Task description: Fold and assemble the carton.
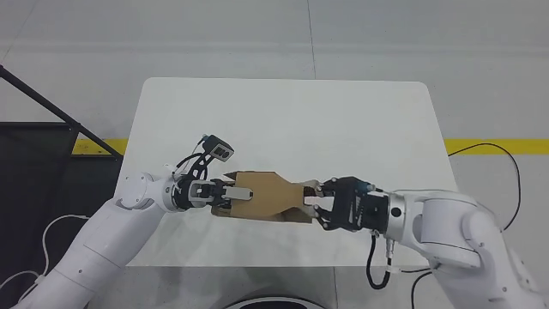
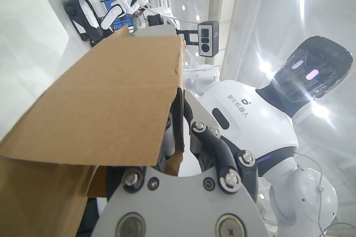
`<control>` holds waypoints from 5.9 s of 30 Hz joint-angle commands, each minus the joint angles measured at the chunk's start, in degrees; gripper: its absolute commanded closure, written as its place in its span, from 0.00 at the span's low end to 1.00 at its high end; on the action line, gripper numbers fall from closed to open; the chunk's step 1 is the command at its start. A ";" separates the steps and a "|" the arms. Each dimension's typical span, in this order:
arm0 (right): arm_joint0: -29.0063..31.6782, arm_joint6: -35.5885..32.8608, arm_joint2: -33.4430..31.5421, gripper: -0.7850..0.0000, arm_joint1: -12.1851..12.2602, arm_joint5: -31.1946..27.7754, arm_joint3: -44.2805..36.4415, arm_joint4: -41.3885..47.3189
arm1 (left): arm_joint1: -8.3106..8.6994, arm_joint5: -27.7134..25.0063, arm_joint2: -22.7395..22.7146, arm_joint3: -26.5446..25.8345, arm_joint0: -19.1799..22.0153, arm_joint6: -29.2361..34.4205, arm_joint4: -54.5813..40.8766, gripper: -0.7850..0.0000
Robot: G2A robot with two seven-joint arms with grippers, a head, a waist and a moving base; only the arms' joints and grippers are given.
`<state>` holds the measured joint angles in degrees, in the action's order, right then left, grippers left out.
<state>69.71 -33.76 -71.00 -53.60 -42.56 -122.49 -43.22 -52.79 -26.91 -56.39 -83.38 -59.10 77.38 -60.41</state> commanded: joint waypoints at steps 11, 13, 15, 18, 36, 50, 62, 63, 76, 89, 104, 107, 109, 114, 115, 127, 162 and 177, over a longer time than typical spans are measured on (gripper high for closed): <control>-1.74 1.96 2.09 0.68 -0.43 2.43 1.43 -1.67 | 0.00 0.00 0.00 0.00 0.00 0.00 0.00 1.00; -2.00 2.30 2.49 0.68 -0.50 2.28 1.53 -1.84 | 0.00 0.00 0.00 0.00 0.00 0.00 0.00 1.00; -2.29 2.67 3.11 0.68 -0.60 2.18 1.55 -2.30 | 0.00 0.00 0.00 0.00 0.00 0.00 0.00 1.00; -2.97 3.20 4.44 0.68 -0.80 1.63 1.81 -3.02 | 0.00 0.00 0.00 0.00 0.00 0.00 0.00 1.00; -9.32 2.81 11.77 0.69 -2.33 1.13 4.98 -3.21 | 0.00 0.00 0.00 0.00 0.00 0.00 0.00 1.00; -12.27 1.50 14.82 0.67 -3.11 0.28 6.85 -1.55 | 0.00 0.00 0.00 0.00 0.00 0.00 0.00 1.00; -9.98 0.69 11.57 0.65 -2.38 -0.46 5.75 0.57 | 0.00 0.00 0.00 0.00 0.00 0.00 0.00 1.00; -9.48 0.67 10.84 0.65 -2.23 -0.36 5.53 0.60 | 0.00 0.00 0.00 0.00 0.00 0.00 0.00 1.00; -0.52 1.29 -0.50 0.66 -0.03 -1.37 2.05 2.31 | 0.00 0.00 0.00 0.00 0.00 0.00 0.00 1.00; 4.06 4.01 -10.46 0.60 1.04 1.29 -0.89 5.59 | 0.00 0.00 0.00 0.00 0.00 0.00 0.00 1.00; 2.18 2.88 -10.36 0.00 1.19 0.25 -2.91 7.06 | 0.00 0.00 0.00 0.00 0.00 0.00 0.00 1.00; 2.80 2.86 -10.40 0.00 1.25 0.09 -3.31 6.01 | 0.00 0.00 0.00 0.00 0.00 0.00 0.00 1.00; 2.64 2.13 -10.45 0.00 1.27 1.55 -3.58 5.34 | 0.00 0.00 0.00 0.00 0.00 0.00 0.00 1.00; 0.36 -2.49 -9.17 0.00 1.18 8.47 -4.78 3.98 | 0.00 0.00 0.00 0.00 0.00 0.00 0.00 1.00; -0.37 -3.32 -8.72 0.00 1.14 9.55 -4.90 3.88 | 0.00 0.00 0.00 0.00 0.00 0.00 0.00 1.00; -5.28 -6.51 -3.28 0.00 0.50 14.69 -3.69 3.14 | 0.00 0.00 0.00 0.00 0.00 0.00 0.00 1.00; -5.99 -13.76 0.44 0.00 0.63 13.66 -2.41 4.39 | 0.00 0.00 0.00 0.00 0.00 0.00 0.00 1.00; -12.21 -14.56 7.67 0.00 -0.61 15.05 0.65 3.29 | 0.00 0.00 0.00 0.00 0.00 0.00 0.00 1.00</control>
<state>57.76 -48.26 -63.58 -54.16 -27.58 -121.98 -39.91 -52.79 -26.91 -56.39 -83.38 -59.10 77.38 -60.41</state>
